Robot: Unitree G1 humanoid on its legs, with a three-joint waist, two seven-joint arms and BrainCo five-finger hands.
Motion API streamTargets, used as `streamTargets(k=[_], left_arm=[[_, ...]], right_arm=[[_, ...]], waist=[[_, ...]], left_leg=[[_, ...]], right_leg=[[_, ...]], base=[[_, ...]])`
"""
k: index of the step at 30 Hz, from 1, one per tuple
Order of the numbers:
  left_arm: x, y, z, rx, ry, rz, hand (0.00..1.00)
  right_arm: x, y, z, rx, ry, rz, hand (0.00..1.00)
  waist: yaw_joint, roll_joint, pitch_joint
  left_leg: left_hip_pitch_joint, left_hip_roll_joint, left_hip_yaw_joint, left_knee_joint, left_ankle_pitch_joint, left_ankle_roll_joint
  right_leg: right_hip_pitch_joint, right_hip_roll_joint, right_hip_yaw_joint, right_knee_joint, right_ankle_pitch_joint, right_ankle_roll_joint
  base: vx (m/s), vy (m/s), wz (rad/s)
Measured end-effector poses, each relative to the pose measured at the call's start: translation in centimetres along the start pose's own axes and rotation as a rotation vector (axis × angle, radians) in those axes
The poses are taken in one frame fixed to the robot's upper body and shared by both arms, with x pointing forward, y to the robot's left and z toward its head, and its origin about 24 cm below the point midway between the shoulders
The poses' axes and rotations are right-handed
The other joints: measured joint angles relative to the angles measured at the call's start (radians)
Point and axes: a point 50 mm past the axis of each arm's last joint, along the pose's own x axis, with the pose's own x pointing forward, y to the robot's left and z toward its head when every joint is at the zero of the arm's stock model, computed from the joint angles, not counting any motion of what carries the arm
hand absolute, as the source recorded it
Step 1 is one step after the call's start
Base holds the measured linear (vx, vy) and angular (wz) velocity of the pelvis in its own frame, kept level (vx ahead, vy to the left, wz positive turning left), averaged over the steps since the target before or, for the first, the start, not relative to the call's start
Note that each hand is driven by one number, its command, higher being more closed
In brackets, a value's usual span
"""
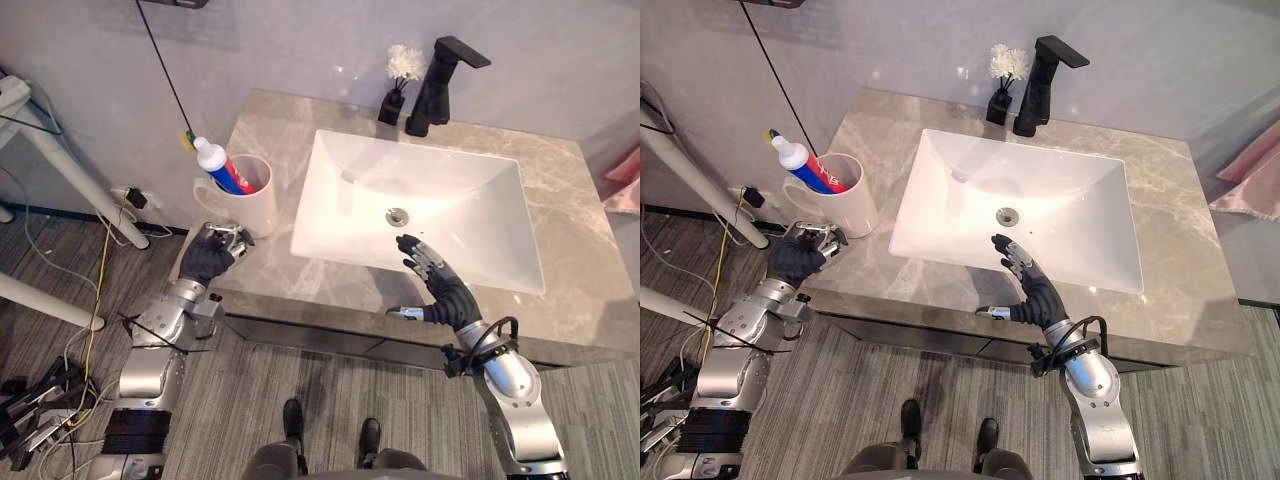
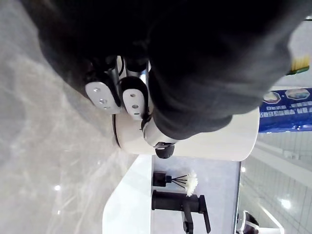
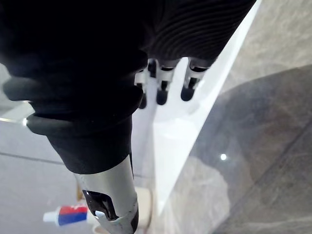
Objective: Organize washtable
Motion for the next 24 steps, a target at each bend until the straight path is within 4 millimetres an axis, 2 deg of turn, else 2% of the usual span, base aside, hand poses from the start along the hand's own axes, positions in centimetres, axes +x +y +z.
streamTargets(k=[14,24], left_arm=[[2.6,2.0,1.6,0.063,-0.023,0.040,1.00],[4.5,2.7,3.5,0.117,-0.062,0.068,1.00]], right_arm=[[-0.1,-0.6,0.1,-0.008,0.001,-0.009,0.00],[0.0,-0.9,0.4,-0.016,-0.016,-0.030,0.00]], waist=[[-0.001,-0.001,0.014],[-0.001,-0.004,0.041]], left_leg=[[-0.018,0.003,0.011,0.005,0.005,0.006],[-0.047,0.001,0.016,0.001,0.006,0.009]], right_leg=[[-0.017,0.000,-0.003,-0.013,0.026,-0.007],[-0.045,0.000,-0.005,-0.016,0.030,-0.007]], base=[[0.02,0.008,-0.02],[0.00,0.004,-0.01]])
